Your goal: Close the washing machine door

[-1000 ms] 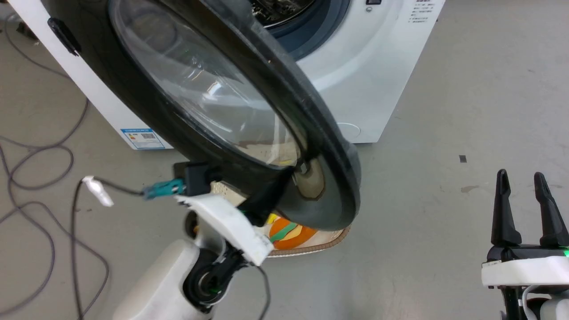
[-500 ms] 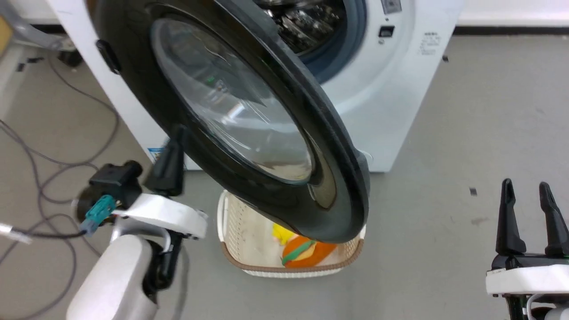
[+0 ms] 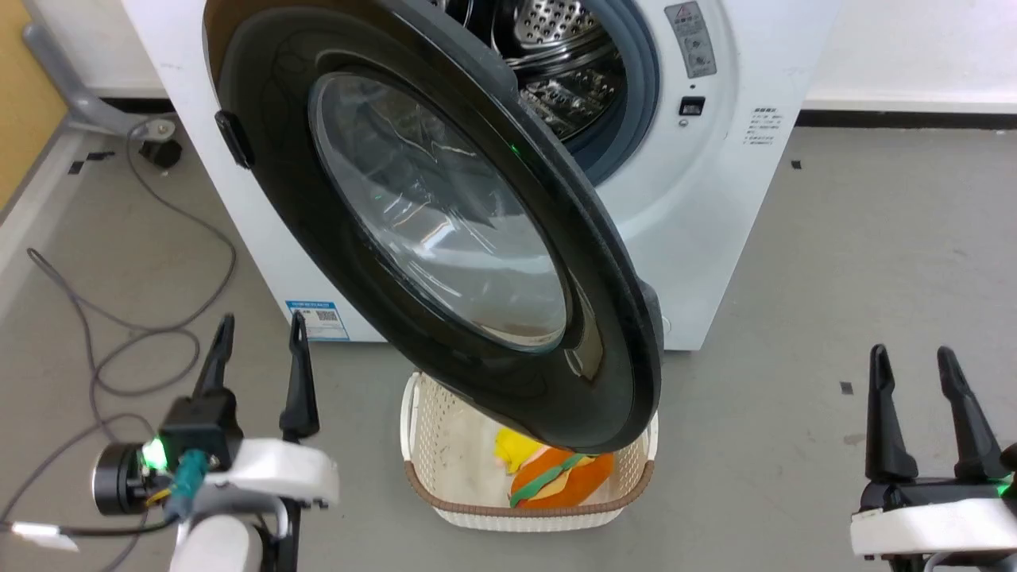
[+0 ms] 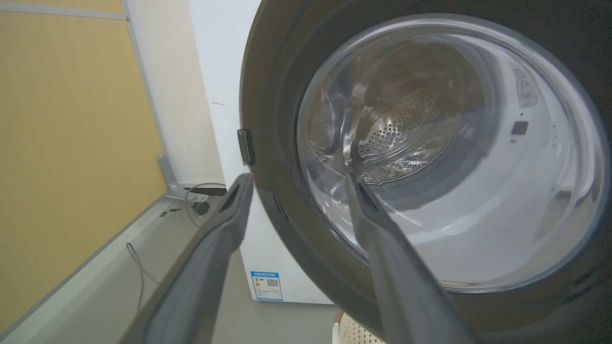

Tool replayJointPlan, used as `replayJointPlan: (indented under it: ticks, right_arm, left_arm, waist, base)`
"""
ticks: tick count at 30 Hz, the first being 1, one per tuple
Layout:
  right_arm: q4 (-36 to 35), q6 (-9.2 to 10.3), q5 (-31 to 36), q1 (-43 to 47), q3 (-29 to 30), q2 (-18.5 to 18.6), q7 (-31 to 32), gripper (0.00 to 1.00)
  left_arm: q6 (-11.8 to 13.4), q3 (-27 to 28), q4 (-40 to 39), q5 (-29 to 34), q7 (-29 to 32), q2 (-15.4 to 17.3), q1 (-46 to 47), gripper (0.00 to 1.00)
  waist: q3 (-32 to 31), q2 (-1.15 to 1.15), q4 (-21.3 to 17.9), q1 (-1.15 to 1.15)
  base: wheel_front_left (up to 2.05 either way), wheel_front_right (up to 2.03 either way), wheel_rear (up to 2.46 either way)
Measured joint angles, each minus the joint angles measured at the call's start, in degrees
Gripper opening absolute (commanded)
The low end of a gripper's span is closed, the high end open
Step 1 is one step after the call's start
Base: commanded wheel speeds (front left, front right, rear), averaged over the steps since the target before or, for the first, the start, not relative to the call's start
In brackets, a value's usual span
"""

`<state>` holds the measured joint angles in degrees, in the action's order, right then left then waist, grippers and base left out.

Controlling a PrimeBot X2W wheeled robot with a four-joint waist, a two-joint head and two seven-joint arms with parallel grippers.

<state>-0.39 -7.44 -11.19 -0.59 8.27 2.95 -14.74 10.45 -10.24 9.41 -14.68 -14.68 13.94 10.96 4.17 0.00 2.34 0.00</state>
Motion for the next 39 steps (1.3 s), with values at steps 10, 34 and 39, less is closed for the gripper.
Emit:
replayJointPlan:
  ticks: [10, 34, 39]
  right_arm:
    - [1.0, 0.00, -0.1, 2.9, -0.8, 0.0, 0.0, 0.65]
    - [-18.6, 0.00, -6.3, -16.2, -23.8, 0.5, 0.0, 0.00]
    - [-17.9, 0.00, -6.9, -16.6, -34.8, 3.7, 0.0, 0.00]
  left_arm:
    - [-0.9, 2.0, -0.5, 5.2, 0.0, -4.4, -5.9, 1.00]
    - [-2.6, 5.8, -2.7, 11.1, 0.0, -7.7, -6.6, 1.00]
    - [-2.6, 6.8, -3.0, 11.1, 0.0, -7.9, -6.5, 1.00]
  waist:
    - [-2.0, 0.00, -0.3, 0.00]
    - [-0.5, 0.00, 1.3, 0.00]
    - [0.3, 0.00, 1.7, 0.00]
  base:
    - [0.00, 0.00, 0.00]
    - [0.00, 0.00, 0.00]
    - [0.00, 0.00, 0.00]
